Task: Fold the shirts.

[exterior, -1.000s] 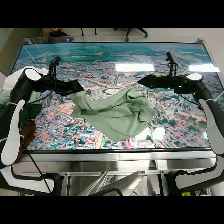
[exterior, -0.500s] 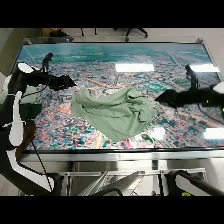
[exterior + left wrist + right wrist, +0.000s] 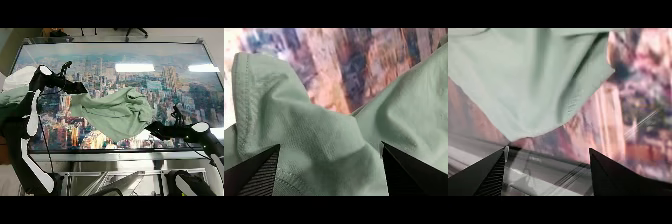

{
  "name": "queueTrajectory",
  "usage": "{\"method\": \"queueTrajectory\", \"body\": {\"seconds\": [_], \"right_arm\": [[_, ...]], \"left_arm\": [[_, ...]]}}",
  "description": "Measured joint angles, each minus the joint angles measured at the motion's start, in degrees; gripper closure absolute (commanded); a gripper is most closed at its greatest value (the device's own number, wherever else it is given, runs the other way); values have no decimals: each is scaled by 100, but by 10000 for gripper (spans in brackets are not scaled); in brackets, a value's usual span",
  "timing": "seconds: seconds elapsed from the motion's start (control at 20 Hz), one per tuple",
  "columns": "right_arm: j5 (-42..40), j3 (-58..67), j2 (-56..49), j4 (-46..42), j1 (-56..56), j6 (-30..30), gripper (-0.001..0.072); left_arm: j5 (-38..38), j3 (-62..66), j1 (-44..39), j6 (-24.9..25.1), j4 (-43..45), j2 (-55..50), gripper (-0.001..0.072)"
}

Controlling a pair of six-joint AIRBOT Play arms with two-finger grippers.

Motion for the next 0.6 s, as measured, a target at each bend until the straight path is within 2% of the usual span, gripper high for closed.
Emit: {"method": "queueTrajectory", "body": {"seconds": [0.15, 0.3, 0.45, 0.5, 0.55, 0.6], "right_arm": [[-601, -122, -505, 197, 664, -98, 144], [-1158, -111, -1102, 833, 1377, -498, 150], [-1537, 46, -1609, 1530, 1871, -1038, 410], [-1659, 131, -1766, 1709, 1982, -1231, 541], [-1753, 216, -1897, 1821, 2052, -1379, 623], [-1853, 315, -2015, 1939, 2105, -1510, 634]], "left_arm": [[-98, 136, 4, -4, 0, -105, 15], [-179, 188, 177, -17, 9, -142, 15], [-232, 203, 376, -79, 15, -157, 15], [-229, 208, 420, -105, 15, -160, 15], [-227, 210, 444, -109, 13, -162, 15], [-208, 210, 452, -131, 0, -162, 16]]}}
